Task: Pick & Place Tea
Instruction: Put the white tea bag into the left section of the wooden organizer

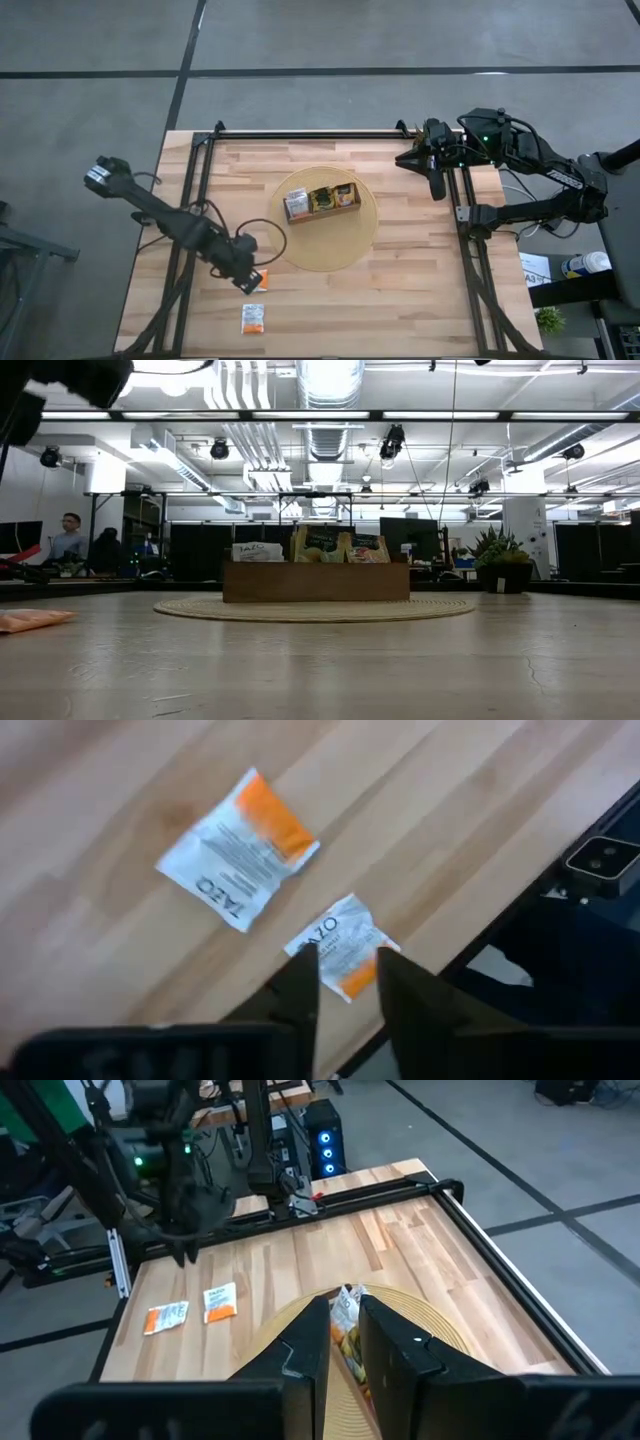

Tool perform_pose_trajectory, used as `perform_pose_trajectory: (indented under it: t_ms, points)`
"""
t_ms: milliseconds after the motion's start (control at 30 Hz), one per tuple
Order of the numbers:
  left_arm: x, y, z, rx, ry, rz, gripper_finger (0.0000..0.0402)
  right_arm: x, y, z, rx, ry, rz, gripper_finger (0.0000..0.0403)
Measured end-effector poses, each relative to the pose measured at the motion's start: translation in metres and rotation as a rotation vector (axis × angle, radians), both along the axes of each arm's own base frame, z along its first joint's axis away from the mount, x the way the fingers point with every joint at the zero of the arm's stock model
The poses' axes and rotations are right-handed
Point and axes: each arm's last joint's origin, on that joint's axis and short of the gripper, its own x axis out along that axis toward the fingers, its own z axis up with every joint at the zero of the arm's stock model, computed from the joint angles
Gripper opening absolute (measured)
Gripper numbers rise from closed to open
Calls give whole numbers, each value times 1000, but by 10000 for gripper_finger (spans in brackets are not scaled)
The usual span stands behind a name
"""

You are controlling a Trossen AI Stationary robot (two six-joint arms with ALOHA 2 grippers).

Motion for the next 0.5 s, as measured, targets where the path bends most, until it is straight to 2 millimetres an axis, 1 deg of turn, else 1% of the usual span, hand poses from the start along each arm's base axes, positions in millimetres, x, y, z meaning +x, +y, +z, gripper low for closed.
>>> perform_pose_trajectory:
  t_ms: [133,233,333,500]
  points:
    - [-2,0,-15,-53,64,57,150,0,0,0,7,0,-3,57]
    - [-5,2,-23,-70,115,121,181,0,0,0,6,1,-2,57]
    - [-8,3,-31,-87,173,186,195,0,0,0,5,1,-4,57]
    - [-13,5,-43,-100,260,297,197,0,0,0,4,1,-10,57]
